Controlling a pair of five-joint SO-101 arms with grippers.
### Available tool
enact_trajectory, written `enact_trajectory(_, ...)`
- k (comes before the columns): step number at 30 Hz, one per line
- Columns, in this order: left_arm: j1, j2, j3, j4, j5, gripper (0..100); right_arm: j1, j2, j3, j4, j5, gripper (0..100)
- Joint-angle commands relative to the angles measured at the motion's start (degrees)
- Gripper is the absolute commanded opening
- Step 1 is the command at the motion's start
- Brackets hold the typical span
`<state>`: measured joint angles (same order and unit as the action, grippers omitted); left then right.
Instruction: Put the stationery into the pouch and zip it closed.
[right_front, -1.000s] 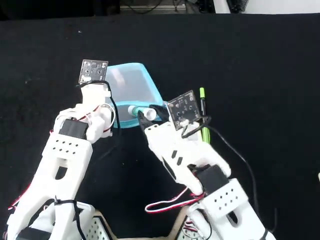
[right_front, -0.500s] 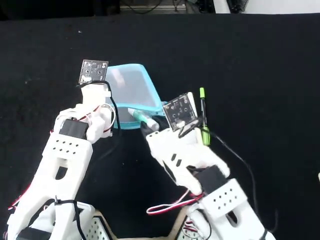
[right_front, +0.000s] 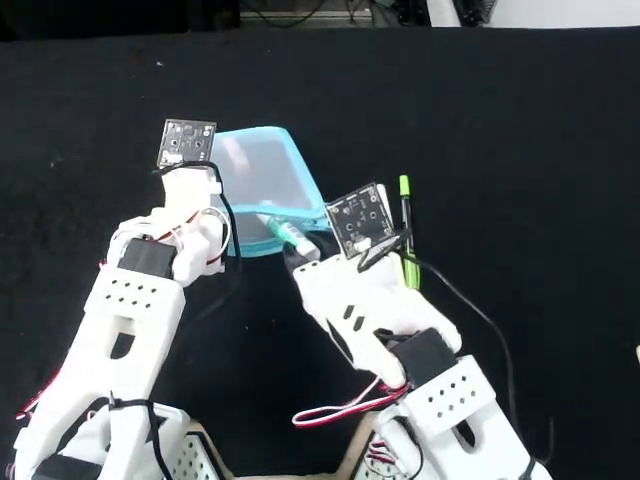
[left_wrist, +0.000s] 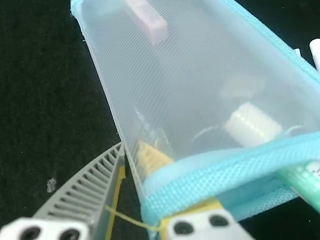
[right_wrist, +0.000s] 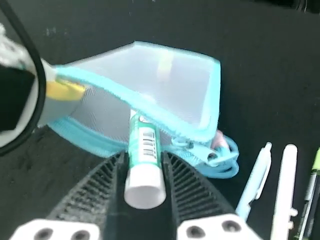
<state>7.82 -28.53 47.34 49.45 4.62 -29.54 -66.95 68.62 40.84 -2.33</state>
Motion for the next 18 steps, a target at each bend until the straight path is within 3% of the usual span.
enact_trajectory(1,0.5,1.1,3.1,0.3,0.3,3,-1.4,0.3,0.0,-5.1,-0.3,1.1)
enact_trajectory(5,0.5,1.2,3.1,0.3,0.3,3,-6.4,0.3,1.0,-7.3,-0.3,1.1)
enact_trajectory(14,0.5,1.3,3.9,-1.3,0.3,3,-6.9,0.3,4.2,-11.3,-0.3,1.8)
enact_trajectory(18,0.5,1.3,3.9,-1.3,0.3,3,-7.5,0.2,3.8,-9.1,-0.3,16.4)
